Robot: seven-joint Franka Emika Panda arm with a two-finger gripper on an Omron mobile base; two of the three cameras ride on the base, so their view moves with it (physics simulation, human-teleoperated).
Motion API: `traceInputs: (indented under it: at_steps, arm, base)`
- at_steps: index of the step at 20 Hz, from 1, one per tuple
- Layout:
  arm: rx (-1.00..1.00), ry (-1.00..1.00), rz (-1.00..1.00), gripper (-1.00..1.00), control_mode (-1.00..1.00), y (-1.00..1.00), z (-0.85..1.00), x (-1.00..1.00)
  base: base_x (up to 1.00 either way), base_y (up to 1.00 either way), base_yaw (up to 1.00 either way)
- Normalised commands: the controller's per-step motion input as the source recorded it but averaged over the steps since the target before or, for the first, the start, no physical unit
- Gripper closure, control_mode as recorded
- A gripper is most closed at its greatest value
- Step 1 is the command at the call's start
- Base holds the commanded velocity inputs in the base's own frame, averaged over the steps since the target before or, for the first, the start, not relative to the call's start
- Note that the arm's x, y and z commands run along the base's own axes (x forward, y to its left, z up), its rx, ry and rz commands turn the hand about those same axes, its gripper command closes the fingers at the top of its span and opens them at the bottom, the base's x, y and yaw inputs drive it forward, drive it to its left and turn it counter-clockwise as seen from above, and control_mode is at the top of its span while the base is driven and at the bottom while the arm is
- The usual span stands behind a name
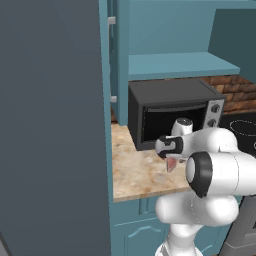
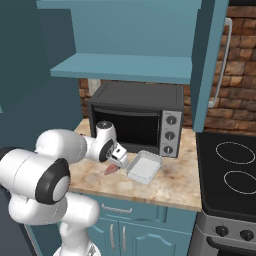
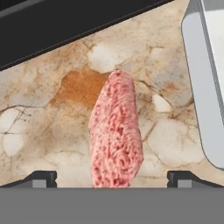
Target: Retrieve the tupperware from the cabinet, then place the raw meat into the tupperware to avoid contamination.
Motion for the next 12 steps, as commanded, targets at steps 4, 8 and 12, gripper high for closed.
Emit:
traceInputs:
  at_steps: [4, 8, 12]
  arm:
    - [0.00, 0.00, 0.00, -1.00, -1.00, 0.00, -0.15, 0.13]
    - [0.00, 0.00, 0.00, -1.00, -1.00, -0.04, -0.20, 0.08]
    - [0.00, 0.00, 0.00, -1.00, -1.00, -0.01, -0.20, 0.07]
  base:
    - [0.00, 0.00, 0.00]
    - [0.00, 0.00, 0.00]
    - [0.00, 0.00, 0.00]
